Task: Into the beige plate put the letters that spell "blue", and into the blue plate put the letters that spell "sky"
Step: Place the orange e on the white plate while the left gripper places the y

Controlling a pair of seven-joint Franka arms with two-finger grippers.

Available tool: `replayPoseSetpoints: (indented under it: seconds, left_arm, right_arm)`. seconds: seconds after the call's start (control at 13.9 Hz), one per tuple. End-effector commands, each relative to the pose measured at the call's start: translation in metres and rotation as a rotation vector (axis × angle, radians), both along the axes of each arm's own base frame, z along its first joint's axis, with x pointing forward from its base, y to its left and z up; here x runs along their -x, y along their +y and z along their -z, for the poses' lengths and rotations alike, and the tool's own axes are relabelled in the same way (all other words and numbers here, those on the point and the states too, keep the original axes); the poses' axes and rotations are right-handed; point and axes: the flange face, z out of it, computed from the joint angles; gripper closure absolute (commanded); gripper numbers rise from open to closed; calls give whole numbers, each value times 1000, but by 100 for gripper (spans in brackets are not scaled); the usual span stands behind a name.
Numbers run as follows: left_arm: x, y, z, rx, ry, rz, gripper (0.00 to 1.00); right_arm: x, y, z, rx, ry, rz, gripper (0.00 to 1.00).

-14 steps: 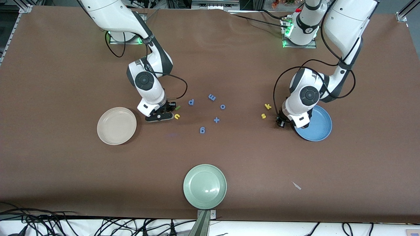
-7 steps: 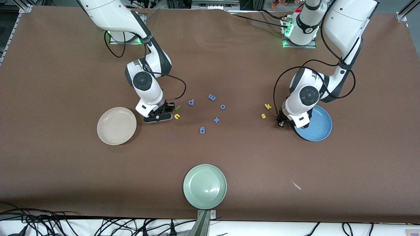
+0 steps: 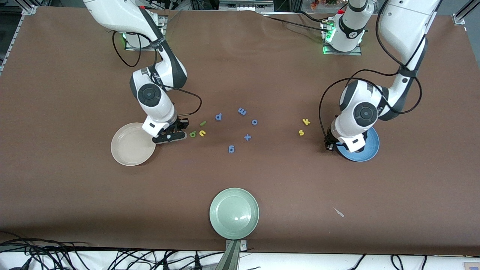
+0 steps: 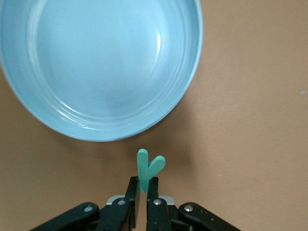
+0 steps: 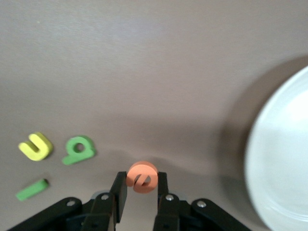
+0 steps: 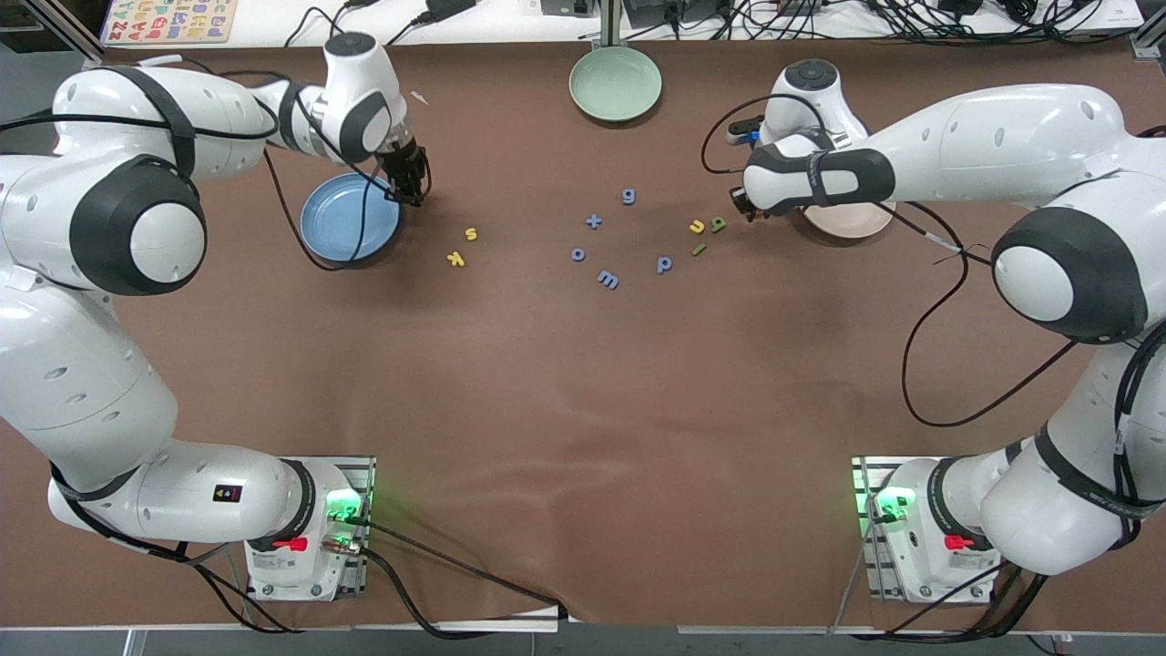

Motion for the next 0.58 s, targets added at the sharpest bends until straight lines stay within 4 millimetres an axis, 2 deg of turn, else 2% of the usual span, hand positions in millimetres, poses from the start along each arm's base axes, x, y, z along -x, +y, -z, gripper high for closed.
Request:
replayPoseSetpoints:
  seconds: [0.0,0.14,0.29,0.43,0.51]
  left_arm:
    - [-14,22,-24,-28,26,18,100]
    - [-14,44,-22,-21,36,46,100]
    - [-4,65,-10,-17,68,81,100]
    - [0,91,-5,-9,81,96,100]
    - [5,96,-1,-6,86,114,100]
  right_arm:
    - [-10,-30,-21,9,20,-45,76]
    - [-18,-56,-28,22,28,-87,76]
    - [-24,-88,-31,42,56,-104,76]
    - [-23,-95,-29,35,67,-89,73]
    - [-23,-96,-27,27,71,-77,66]
